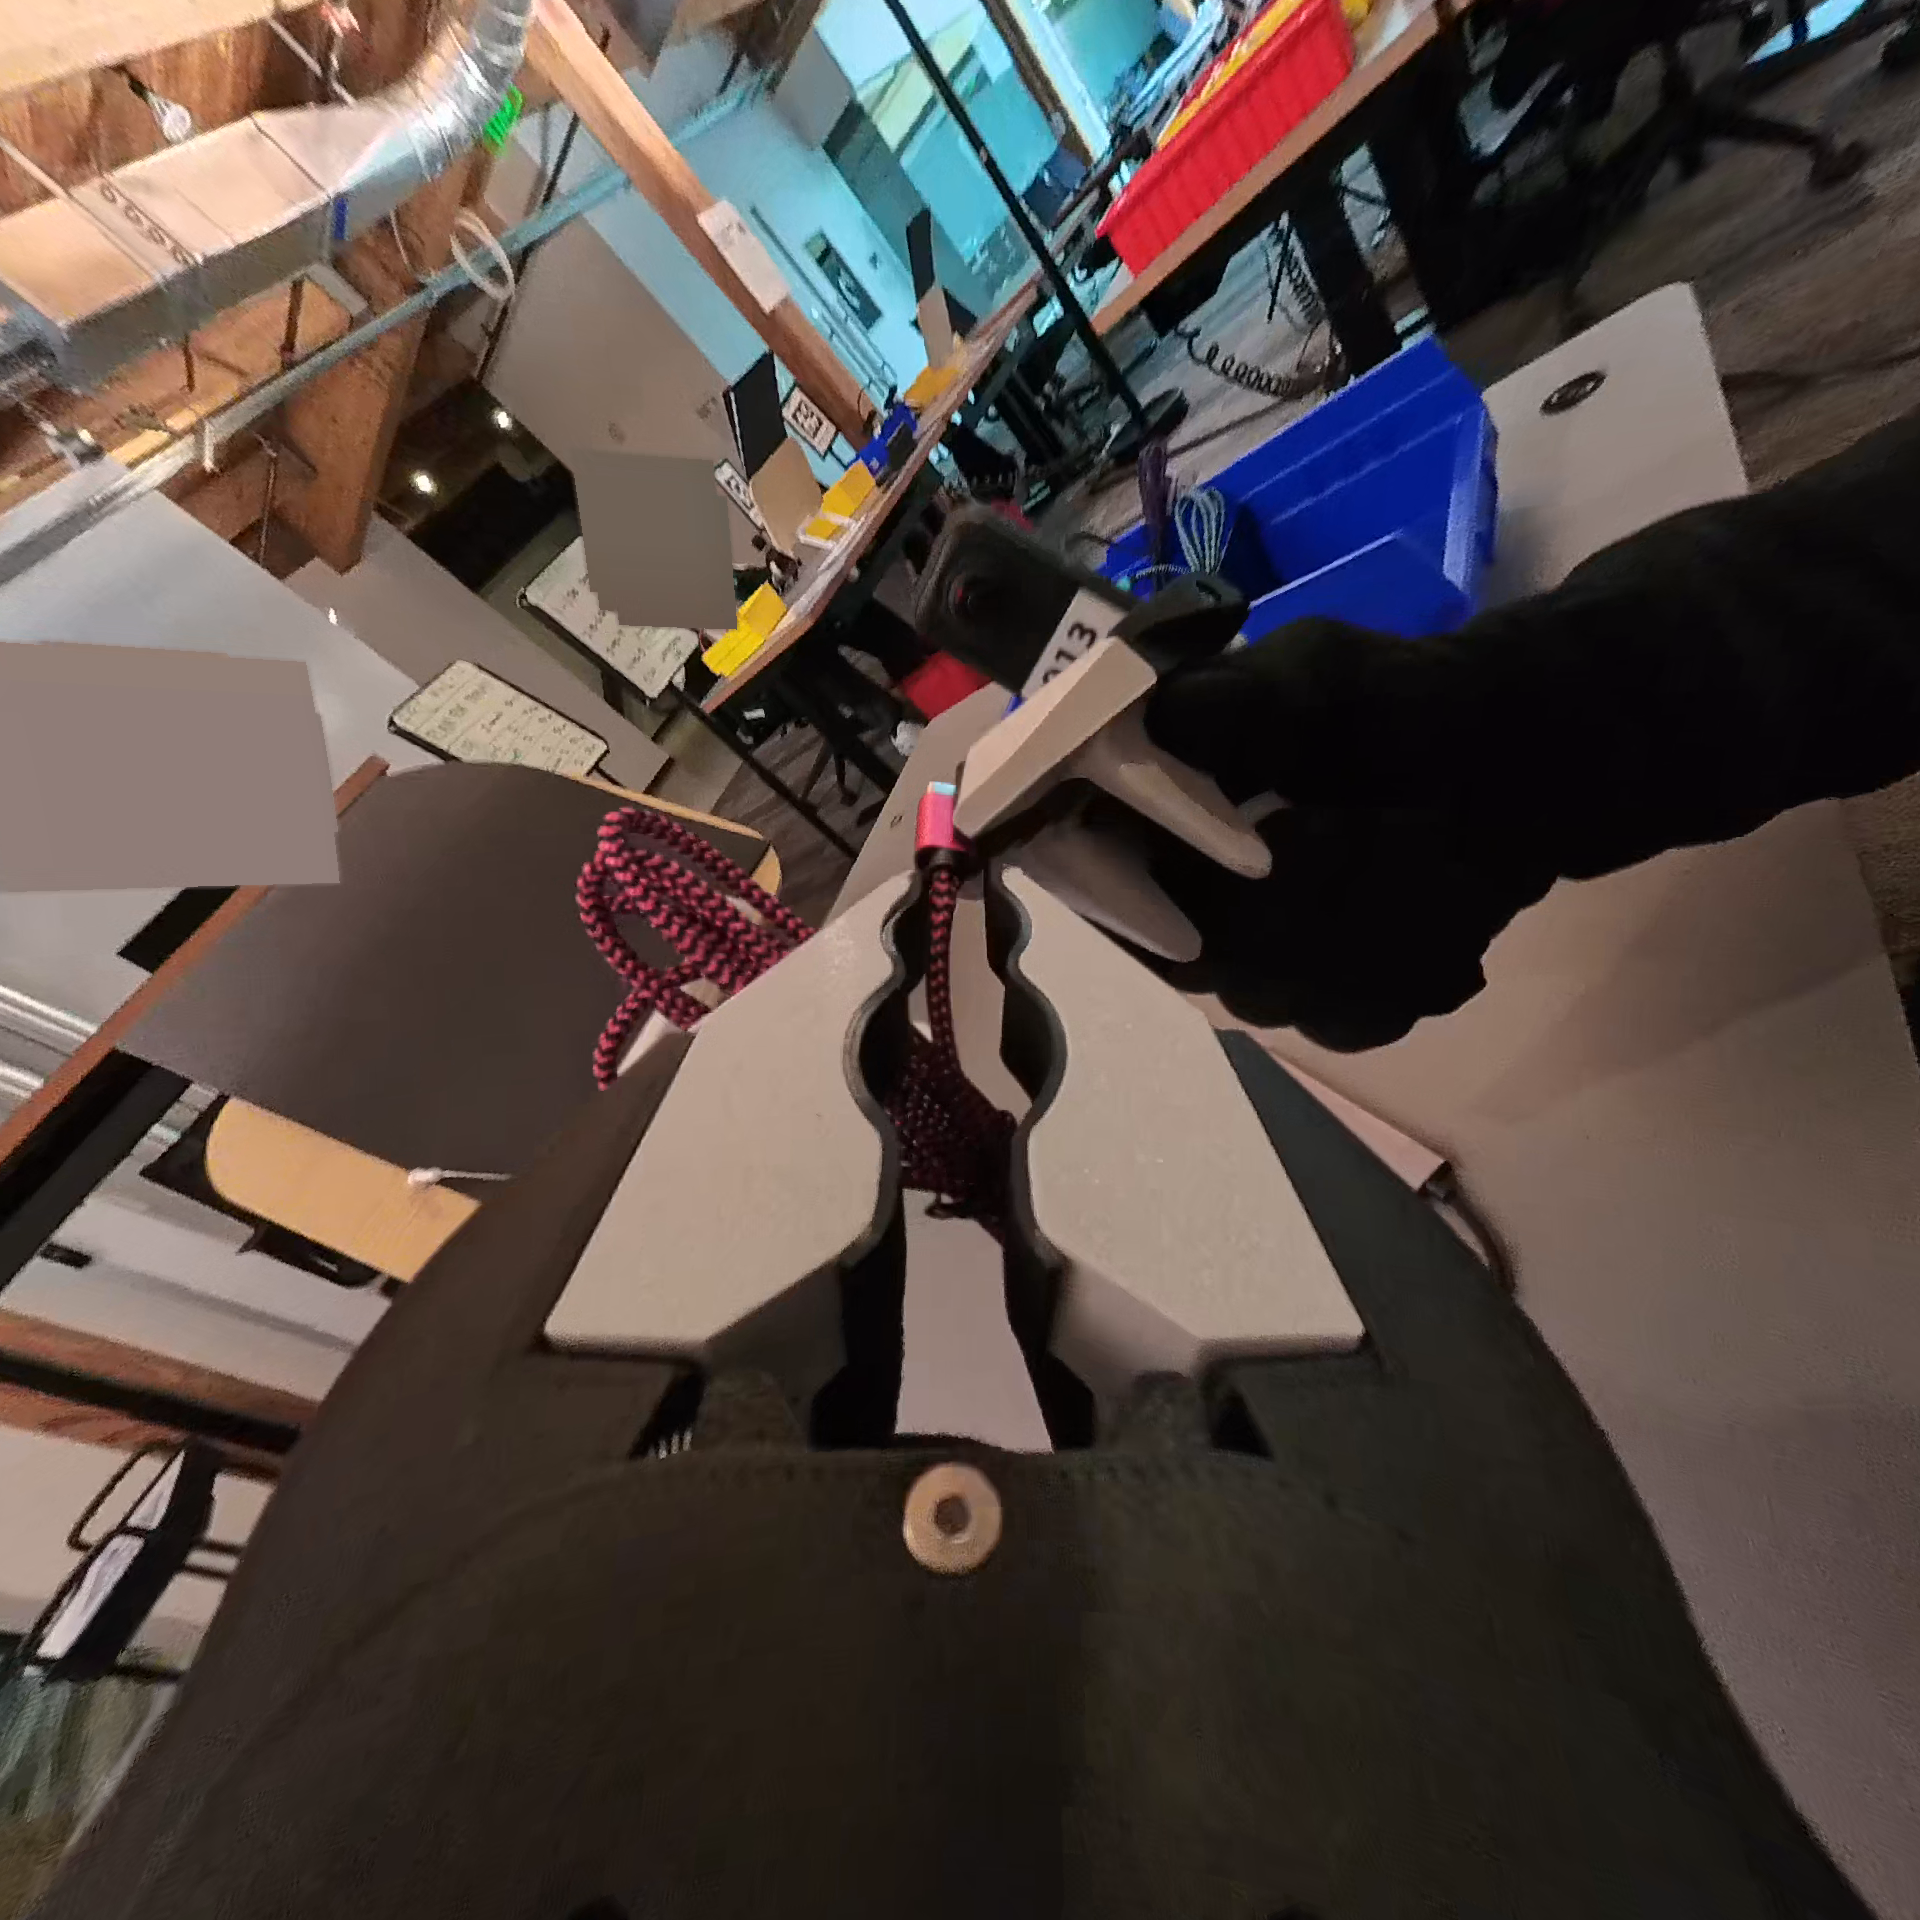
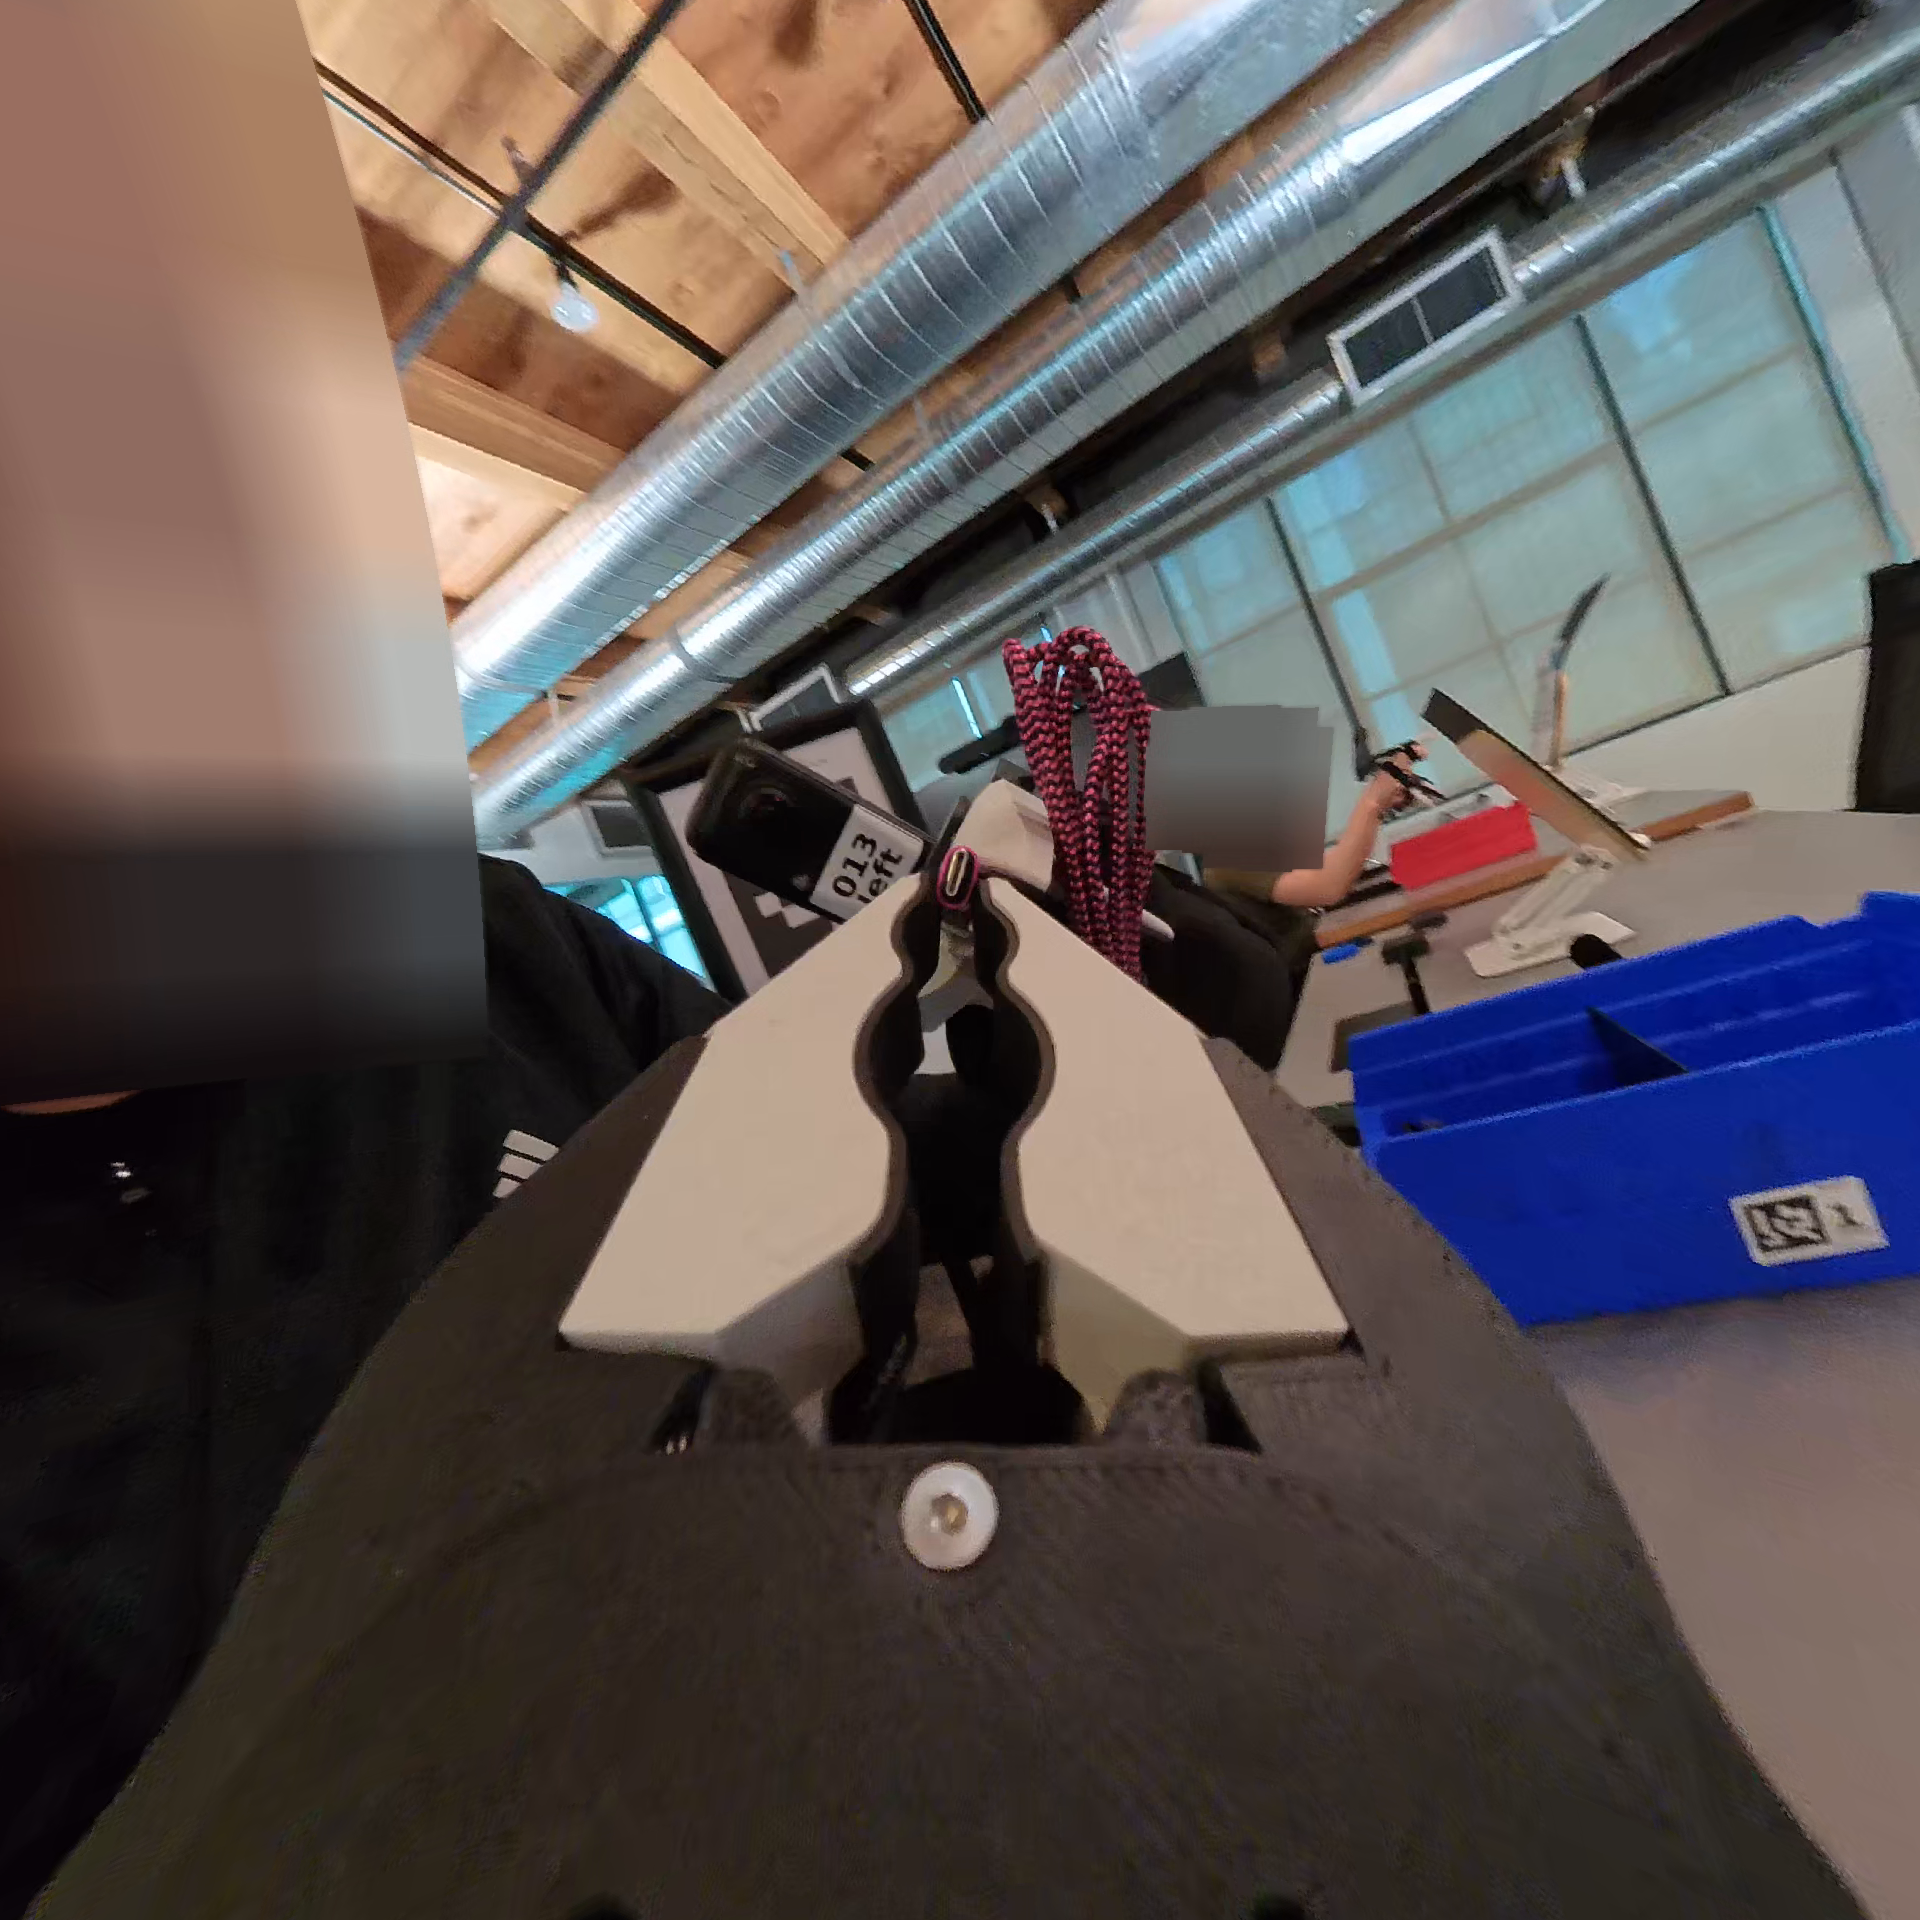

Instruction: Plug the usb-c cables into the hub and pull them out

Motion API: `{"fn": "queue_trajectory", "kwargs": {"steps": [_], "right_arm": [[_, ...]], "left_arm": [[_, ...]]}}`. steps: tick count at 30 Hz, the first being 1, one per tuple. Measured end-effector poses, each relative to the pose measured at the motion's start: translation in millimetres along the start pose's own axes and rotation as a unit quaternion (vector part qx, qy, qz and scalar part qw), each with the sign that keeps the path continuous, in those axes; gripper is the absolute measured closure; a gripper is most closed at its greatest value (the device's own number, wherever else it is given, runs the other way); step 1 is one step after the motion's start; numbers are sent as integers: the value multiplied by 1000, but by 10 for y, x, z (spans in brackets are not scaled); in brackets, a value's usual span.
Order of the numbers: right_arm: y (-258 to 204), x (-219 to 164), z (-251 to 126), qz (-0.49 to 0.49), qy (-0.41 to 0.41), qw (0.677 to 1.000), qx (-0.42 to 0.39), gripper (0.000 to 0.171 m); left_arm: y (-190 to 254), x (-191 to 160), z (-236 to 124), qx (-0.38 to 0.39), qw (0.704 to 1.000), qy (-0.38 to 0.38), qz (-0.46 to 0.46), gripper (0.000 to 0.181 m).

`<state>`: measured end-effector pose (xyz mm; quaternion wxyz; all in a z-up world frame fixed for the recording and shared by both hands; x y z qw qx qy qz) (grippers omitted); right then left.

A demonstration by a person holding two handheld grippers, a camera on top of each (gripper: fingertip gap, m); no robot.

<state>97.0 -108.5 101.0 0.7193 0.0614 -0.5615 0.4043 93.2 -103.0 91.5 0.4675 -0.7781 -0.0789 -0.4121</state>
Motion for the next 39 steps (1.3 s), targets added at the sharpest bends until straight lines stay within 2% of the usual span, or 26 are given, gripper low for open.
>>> {"fn": "queue_trajectory", "kwargs": {"steps": [7,24,31,34,39], "right_arm": [[-97,64,-16,7,41,998,44,169],[-168,14,3,35,55,993,97,169],[-96,5,-2,30,37,997,59,168],[-60,0,-24,31,30,998,39,160],[-43,44,-96,26,23,999,19,165]], "left_arm": [[-11,190,-101,19,999,41,11,172],[43,250,-130,13,998,44,36,173],[28,182,-123,-1,999,19,33,173],[29,168,-122,3,999,13,44,174],[12,135,-122,2,999,4,48,173]]}}
Point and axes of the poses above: each gripper's, where its closed fingertips meet, z out along the fingers, x out of its top, y = z × x across the jaws, the point moved 1 cm from there along -z, back along the fingers, and after that the axes turned 10 degrees about -y, right-handed, at the moved point
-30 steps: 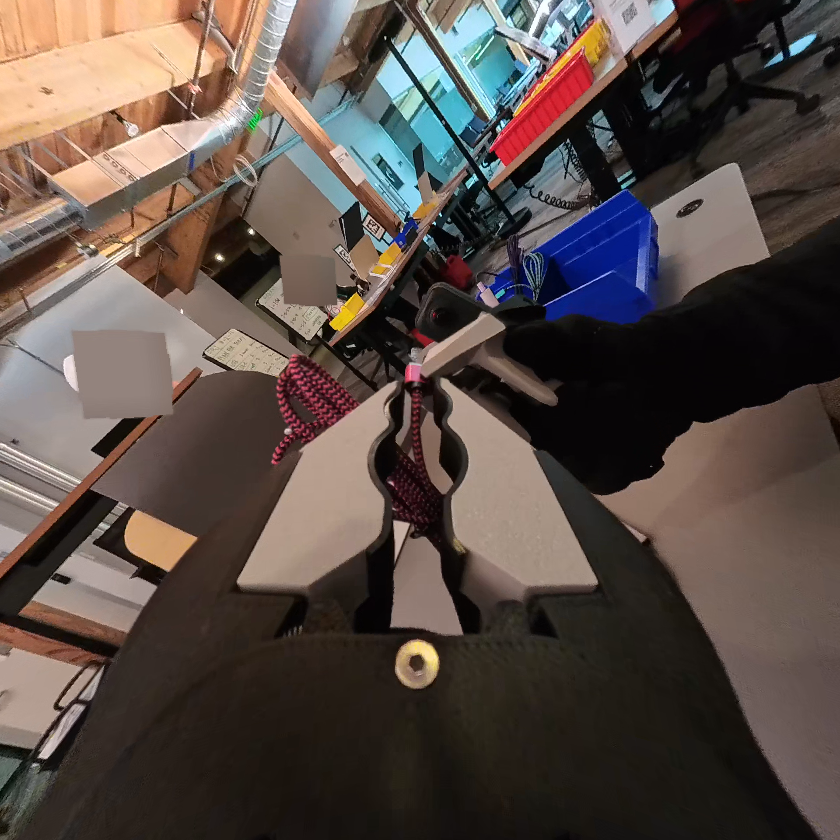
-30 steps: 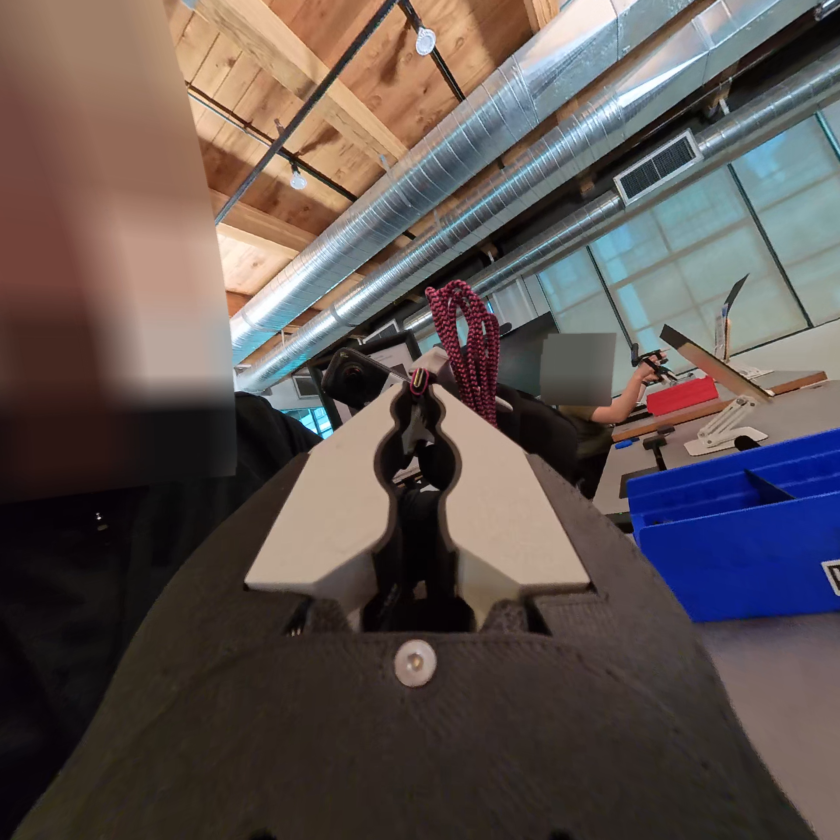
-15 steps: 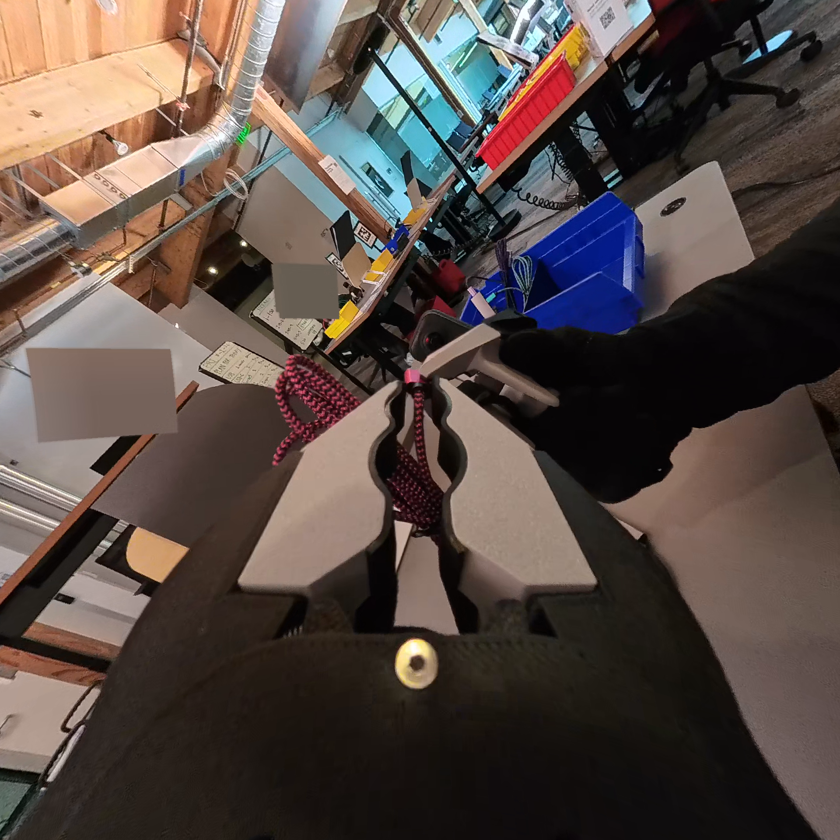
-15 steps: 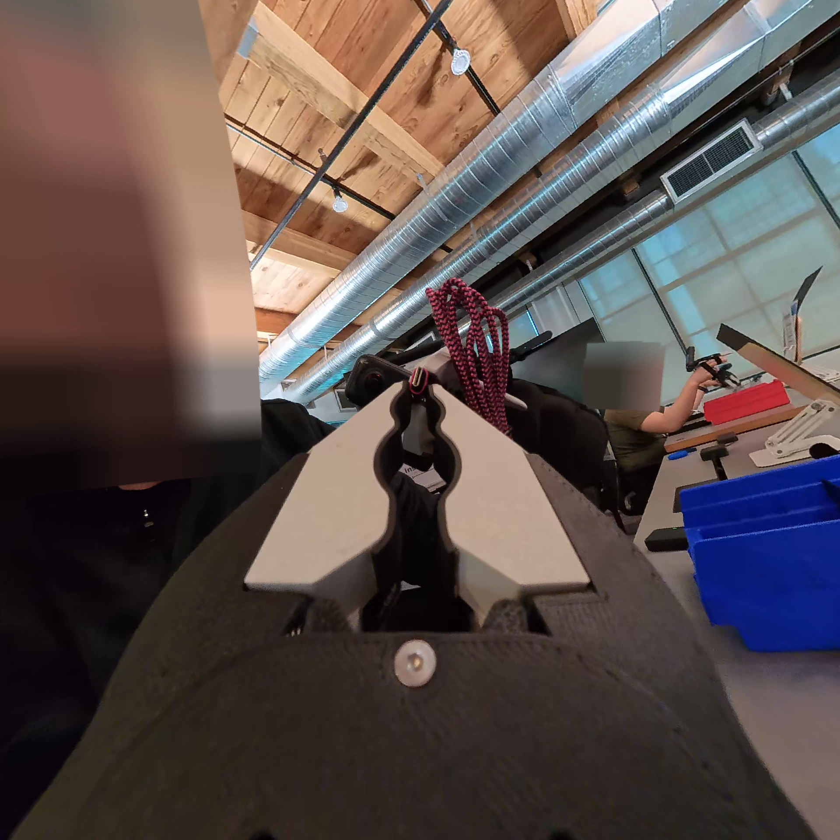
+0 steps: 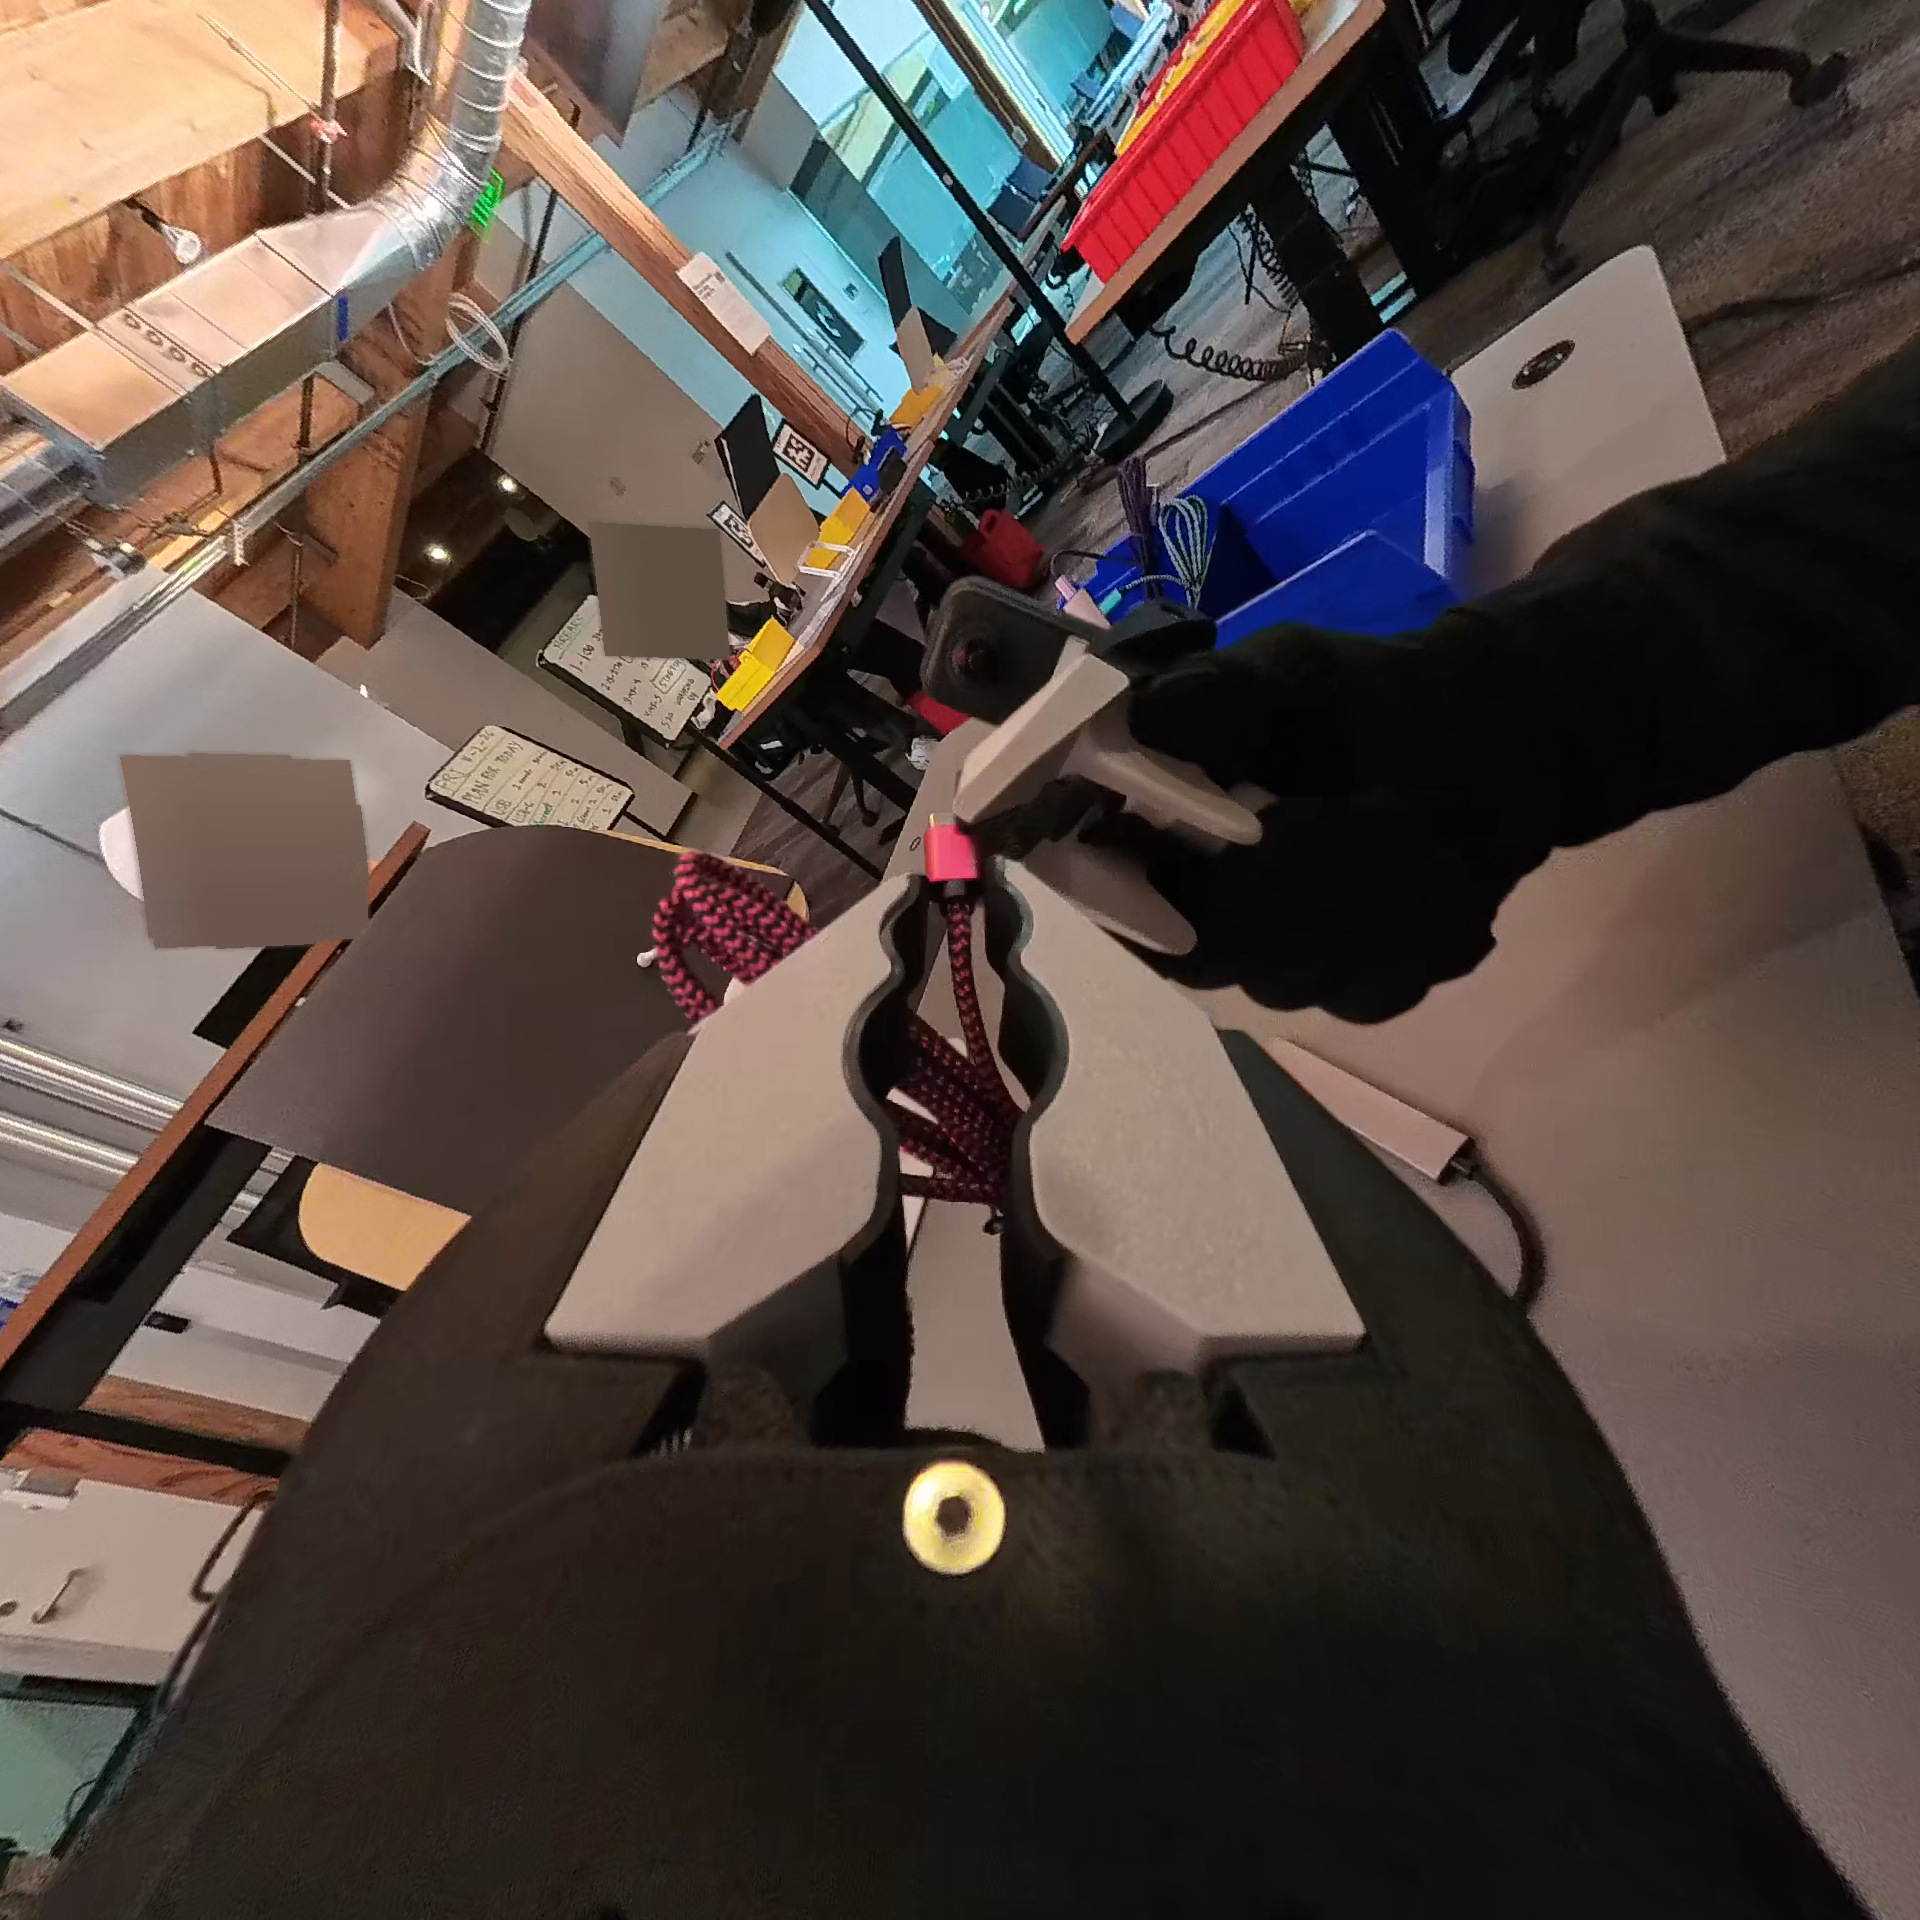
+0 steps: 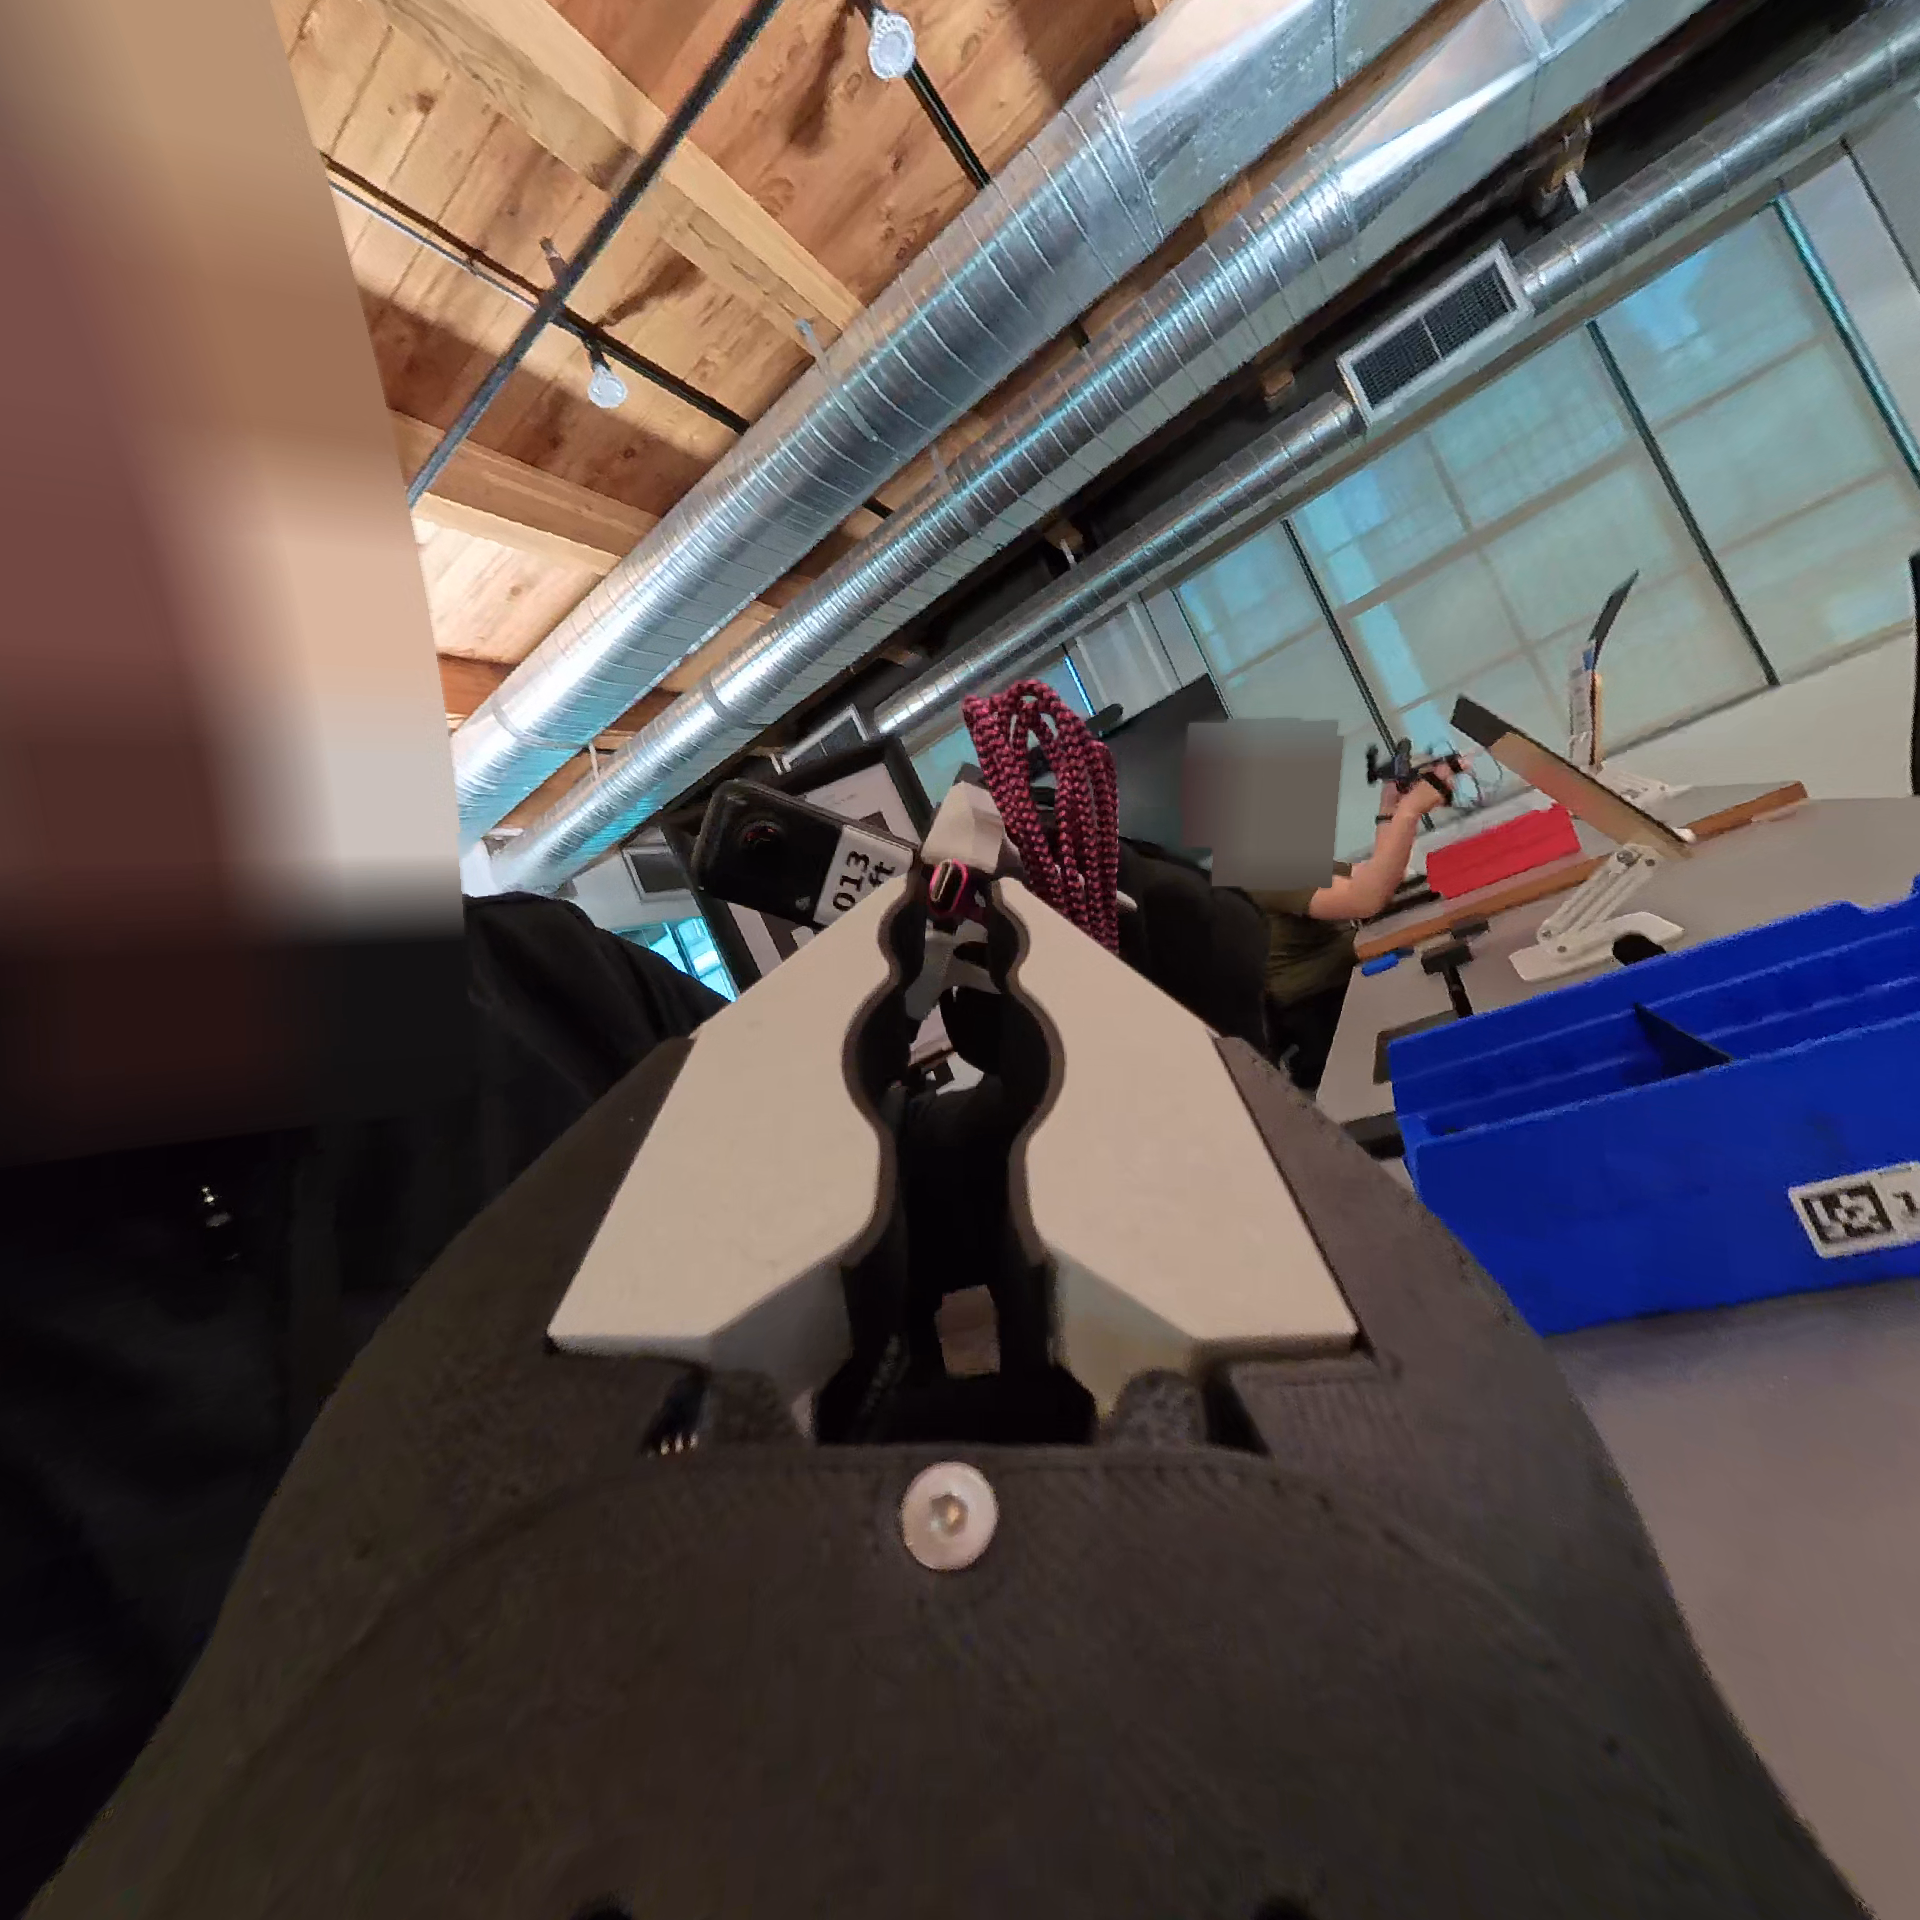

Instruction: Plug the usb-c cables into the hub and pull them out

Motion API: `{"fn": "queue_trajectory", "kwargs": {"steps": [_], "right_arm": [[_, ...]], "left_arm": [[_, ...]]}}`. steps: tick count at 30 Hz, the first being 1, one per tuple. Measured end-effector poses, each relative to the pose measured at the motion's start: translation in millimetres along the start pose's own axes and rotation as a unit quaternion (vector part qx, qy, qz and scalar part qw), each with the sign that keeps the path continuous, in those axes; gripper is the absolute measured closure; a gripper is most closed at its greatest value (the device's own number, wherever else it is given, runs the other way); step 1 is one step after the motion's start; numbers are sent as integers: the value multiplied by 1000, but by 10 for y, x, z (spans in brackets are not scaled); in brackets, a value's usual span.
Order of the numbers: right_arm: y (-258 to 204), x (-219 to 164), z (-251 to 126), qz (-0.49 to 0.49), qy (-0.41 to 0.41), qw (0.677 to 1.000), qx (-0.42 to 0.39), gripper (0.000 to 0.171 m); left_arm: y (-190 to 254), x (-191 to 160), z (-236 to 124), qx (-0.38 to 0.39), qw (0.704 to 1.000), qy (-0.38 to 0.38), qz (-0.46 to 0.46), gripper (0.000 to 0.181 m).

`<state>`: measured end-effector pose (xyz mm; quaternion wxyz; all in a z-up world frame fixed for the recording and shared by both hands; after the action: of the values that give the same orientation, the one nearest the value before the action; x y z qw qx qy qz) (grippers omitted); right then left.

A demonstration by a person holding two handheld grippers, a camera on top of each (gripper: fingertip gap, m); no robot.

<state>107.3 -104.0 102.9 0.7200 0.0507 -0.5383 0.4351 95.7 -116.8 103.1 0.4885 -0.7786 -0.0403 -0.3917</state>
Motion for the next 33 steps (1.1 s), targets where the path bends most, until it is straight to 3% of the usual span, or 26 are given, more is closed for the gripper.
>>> {"fn": "queue_trajectory", "kwargs": {"steps": [16,25,33], "right_arm": [[124,-103,-25,-2,-95,991,-92,169],[-79,-59,-8,2,-17,999,34,168],[-247,-11,54,-8,47,992,113,169]], "left_arm": [[62,-186,84,13,993,-80,88,173],[101,57,48,-13,1000,7,9,173],[93,238,-31,9,999,35,20,173]]}}
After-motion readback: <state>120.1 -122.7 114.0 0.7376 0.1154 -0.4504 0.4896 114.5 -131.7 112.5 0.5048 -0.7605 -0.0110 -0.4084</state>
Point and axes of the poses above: each gripper's, where its closed fingertips meet, z out along the fingers, x out of its top, y = z × x across the jaws, the point moved 1 cm from there along -z, back along the fingers, and after that the axes turned 10 degrees about -y, right-handed, at the moved point
